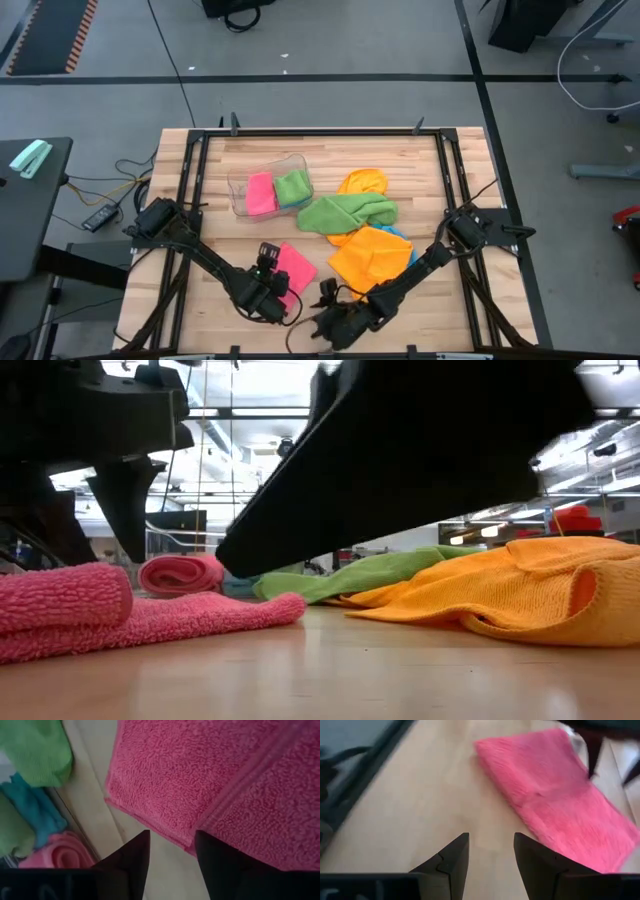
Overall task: Fold microfiber towels
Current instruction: Fold the pink microfiber towel
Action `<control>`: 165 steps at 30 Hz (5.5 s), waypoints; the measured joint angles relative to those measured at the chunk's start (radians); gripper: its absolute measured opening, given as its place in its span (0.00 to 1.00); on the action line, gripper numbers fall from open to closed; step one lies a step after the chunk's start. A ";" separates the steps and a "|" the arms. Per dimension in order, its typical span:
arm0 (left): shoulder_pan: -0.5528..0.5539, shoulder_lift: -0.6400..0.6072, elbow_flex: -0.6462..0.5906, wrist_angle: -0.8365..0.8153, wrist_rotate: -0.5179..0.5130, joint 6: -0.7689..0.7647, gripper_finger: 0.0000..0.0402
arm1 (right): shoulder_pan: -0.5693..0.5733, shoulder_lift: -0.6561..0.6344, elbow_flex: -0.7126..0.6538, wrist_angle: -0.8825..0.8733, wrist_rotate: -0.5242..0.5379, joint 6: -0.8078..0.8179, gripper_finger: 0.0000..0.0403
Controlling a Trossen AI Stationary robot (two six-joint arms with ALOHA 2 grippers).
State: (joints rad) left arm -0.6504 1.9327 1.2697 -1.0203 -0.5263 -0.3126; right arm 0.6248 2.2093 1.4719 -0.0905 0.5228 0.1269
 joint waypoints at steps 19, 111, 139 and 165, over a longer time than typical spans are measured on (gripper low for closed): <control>0.077 -0.002 0.000 0.003 -0.012 0.134 0.19 | -0.106 -0.072 -0.084 -0.255 -0.010 -0.113 0.37; 0.420 0.131 0.087 0.148 0.572 0.598 0.04 | -0.137 -0.346 -0.644 0.446 -0.158 -0.004 0.29; 0.588 -0.022 0.077 0.077 0.343 0.658 0.02 | -0.137 -0.346 -0.644 0.450 -0.158 -0.001 0.29; 0.351 -0.134 0.079 -0.035 0.399 0.483 0.06 | -0.138 -0.346 -0.644 0.456 -0.157 -0.004 0.29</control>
State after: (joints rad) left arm -0.2991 1.7988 1.3483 -1.0550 -0.1273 0.1708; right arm 0.4866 1.8637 0.8284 0.3656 0.3655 0.1228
